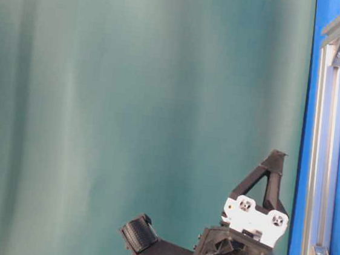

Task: Insert the wire through the string loop located on the right side.
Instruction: 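Push the plug through the white loop with the right gripper, then move the open left gripper to the plug emerging from the loop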

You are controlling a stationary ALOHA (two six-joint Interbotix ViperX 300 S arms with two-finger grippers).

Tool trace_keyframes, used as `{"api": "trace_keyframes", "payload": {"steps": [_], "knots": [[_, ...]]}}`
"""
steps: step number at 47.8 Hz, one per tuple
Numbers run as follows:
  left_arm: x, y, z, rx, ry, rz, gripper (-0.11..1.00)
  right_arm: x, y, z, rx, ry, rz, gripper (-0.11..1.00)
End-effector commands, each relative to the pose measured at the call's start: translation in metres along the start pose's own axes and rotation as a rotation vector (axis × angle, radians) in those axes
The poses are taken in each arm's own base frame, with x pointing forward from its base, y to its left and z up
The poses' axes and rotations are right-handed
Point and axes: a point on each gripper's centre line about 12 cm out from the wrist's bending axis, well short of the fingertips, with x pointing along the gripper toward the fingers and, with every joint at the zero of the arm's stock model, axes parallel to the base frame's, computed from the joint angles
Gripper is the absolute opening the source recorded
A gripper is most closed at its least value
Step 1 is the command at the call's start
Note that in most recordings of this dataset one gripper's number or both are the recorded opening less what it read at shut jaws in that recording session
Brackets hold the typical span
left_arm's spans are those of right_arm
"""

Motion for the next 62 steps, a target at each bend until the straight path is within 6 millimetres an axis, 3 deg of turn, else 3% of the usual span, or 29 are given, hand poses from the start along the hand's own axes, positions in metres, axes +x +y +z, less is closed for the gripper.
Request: {"api": "trace_keyframes", "payload": {"steps": [1,11,19,44,62], "knots": [[-0.002,-0.003,0.017,-0.001,-0.050,-0.010,0.00,0.002,0.002,0.010,0.004,-0.035,0.004,-0.03],[-0.001,-0.005,0.019,-0.008,-0.059,-0.015,0.00,0.002,0.002,0.010,0.004,-0.035,0.004,-0.03],[-0.002,-0.018,0.020,-0.008,-0.065,-0.047,0.00,0.002,0.002,0.010,0.005,-0.036,0.004,-0.03],[-0.035,-0.127,-0.005,0.025,0.020,-0.339,0.00,0.002,0.002,0.011,0.007,-0.046,0.004,-0.03],[-0.048,-0.158,-0.011,0.045,0.040,-0.425,0.00,0.002,0.002,0.011,0.007,-0.047,0.004,-0.03]]}}
